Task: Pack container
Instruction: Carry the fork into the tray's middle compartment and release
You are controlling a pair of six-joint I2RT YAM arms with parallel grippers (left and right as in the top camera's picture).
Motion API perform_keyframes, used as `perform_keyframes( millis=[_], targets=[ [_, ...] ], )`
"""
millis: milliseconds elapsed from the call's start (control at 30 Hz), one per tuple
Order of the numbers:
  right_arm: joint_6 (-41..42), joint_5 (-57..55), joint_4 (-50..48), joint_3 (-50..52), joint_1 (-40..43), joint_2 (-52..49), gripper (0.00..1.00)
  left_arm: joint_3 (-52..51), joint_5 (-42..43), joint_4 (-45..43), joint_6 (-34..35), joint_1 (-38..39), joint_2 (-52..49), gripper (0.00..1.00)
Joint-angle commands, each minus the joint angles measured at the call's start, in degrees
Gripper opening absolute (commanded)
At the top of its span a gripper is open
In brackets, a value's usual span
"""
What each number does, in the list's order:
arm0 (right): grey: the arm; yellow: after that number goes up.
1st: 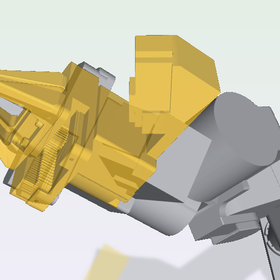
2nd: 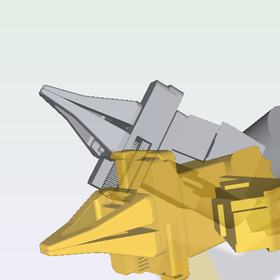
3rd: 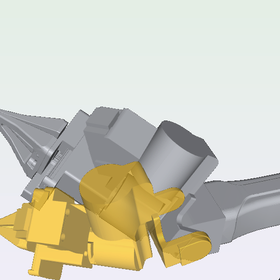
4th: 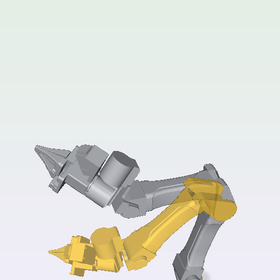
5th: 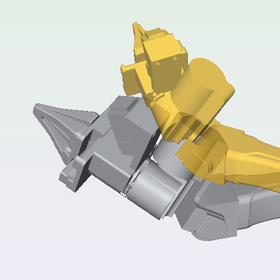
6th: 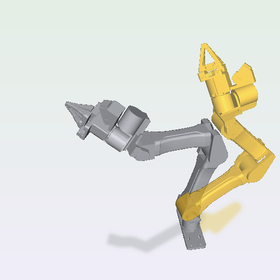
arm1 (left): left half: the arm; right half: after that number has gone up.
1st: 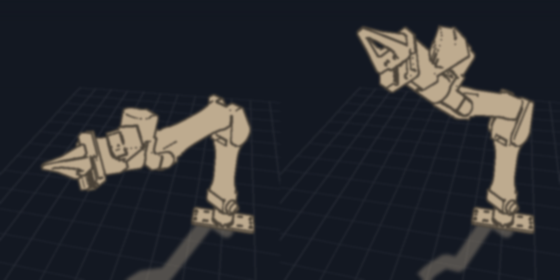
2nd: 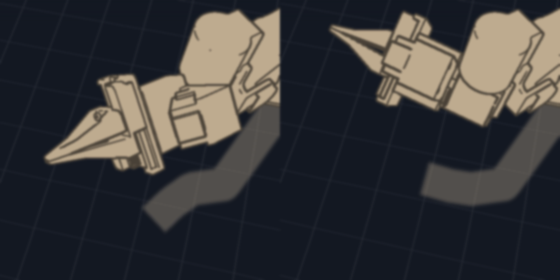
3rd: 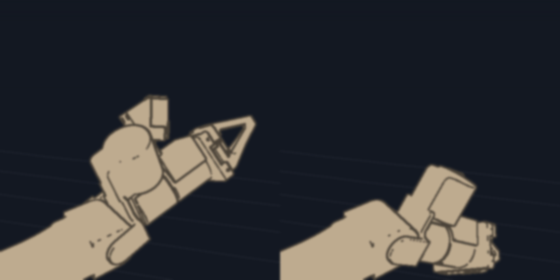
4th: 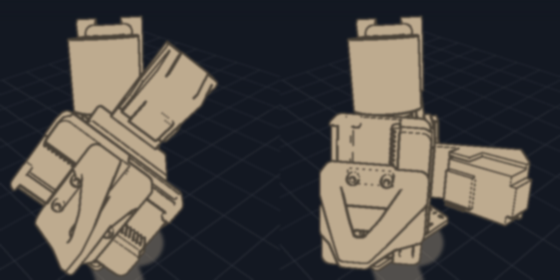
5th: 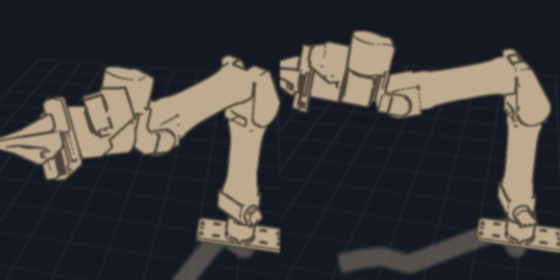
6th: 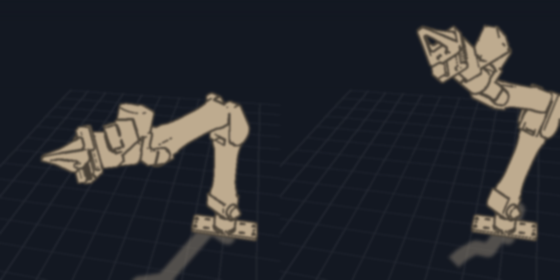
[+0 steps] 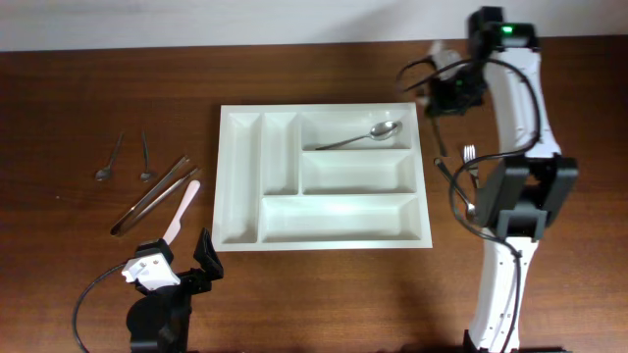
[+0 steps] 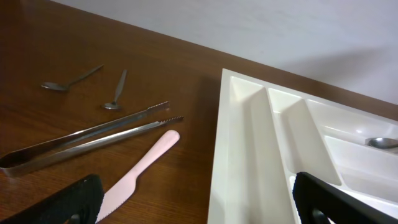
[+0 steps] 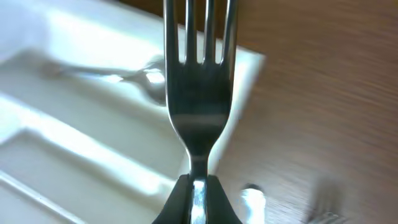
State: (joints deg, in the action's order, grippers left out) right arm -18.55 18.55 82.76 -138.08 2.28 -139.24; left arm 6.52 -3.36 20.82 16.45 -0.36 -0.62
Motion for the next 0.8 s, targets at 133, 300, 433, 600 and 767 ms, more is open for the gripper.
perform_keyframes(
  millis=[133,300,433,600,767],
  targets=[
    [-14.8,5.6,6.0,-1.5,-8.1,3.7,0.04,-0.2,0.6,0.1,-0.9,-0.2,0.3,0.99],
    [-23.5,10.4,11.6,-1.5,-11.1,3.7,0.04,-0.2,0.6,0.1,-0.9,-0.2,0.3,0.99],
    [-29.4,12.1,14.6,-1.3,-12.5,3.7,0.04,-0.2,0.6,0.1,-0.9,-0.2,0.3,0.99],
    [-35.7,13.9,14.6,1.5,-13.9,3.7,0.04,-0.2,0.6,0.1,-0.9,-0.2,0.3,0.99],
    [-38.2,14.5,13.0,6.8,-14.7,3.2,0.04,-0.2,0.6,0.1,-0.9,-0.2,0.3,0.99]
  ],
)
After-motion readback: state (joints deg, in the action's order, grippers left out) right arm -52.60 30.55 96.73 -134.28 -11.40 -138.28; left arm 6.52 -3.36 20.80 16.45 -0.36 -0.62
